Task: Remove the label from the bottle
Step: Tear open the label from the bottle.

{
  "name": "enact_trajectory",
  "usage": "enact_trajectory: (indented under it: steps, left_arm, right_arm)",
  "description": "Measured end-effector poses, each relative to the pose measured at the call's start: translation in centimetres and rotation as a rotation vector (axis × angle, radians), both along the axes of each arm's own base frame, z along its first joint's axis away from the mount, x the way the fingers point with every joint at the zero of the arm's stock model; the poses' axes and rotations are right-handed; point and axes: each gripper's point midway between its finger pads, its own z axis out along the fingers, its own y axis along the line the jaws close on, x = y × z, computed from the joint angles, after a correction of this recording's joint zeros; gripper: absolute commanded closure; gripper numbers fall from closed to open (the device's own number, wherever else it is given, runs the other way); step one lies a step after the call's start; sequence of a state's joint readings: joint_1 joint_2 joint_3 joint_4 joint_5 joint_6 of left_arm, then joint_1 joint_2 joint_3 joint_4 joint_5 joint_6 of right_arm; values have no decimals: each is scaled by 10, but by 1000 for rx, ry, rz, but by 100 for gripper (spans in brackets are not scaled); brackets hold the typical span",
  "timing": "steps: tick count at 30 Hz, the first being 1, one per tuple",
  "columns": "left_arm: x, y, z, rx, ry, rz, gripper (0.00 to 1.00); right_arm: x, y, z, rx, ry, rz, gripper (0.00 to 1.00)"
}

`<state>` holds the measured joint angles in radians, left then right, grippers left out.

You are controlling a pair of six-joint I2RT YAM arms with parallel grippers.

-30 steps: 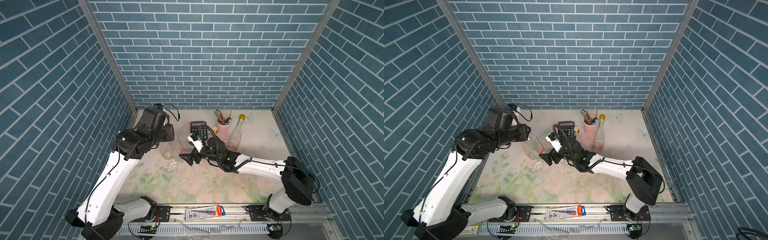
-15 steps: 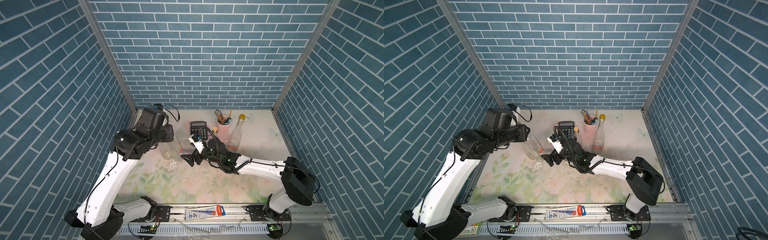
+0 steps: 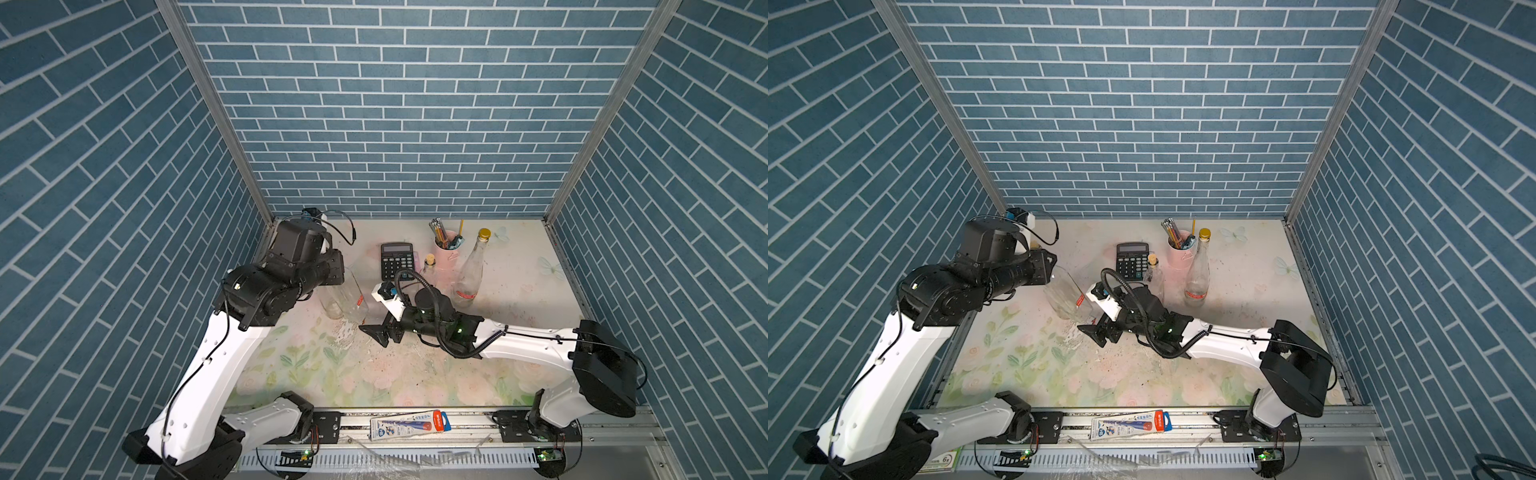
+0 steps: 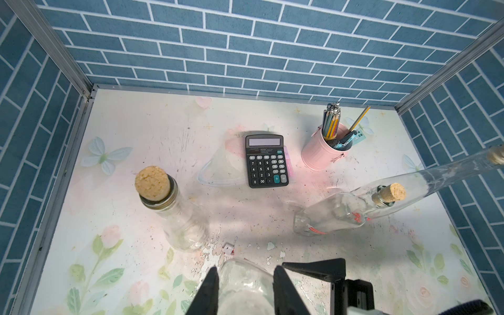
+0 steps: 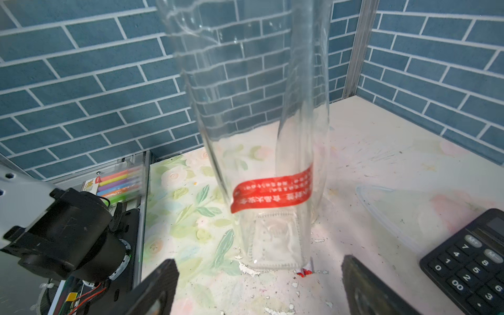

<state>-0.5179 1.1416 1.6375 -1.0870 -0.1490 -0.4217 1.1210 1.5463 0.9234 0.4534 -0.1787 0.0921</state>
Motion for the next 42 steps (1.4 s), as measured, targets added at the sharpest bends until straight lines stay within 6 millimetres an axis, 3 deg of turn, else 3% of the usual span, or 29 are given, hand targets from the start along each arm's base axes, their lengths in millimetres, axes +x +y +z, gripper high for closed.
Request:
enact_trajectory:
  steps: [10, 31, 42]
  left_arm:
    - [-2, 0, -1, -5, -11, -7, 100]
    - [-4, -1, 2, -14, -24, -19, 100]
    - [-4, -1, 2, -12, -24, -21, 100]
  right_arm:
    - [14, 1, 21, 75, -54, -96, 19]
    - [10, 11, 24, 86, -62, -90, 31]
    - [13, 13, 22, 80, -68, -112, 53]
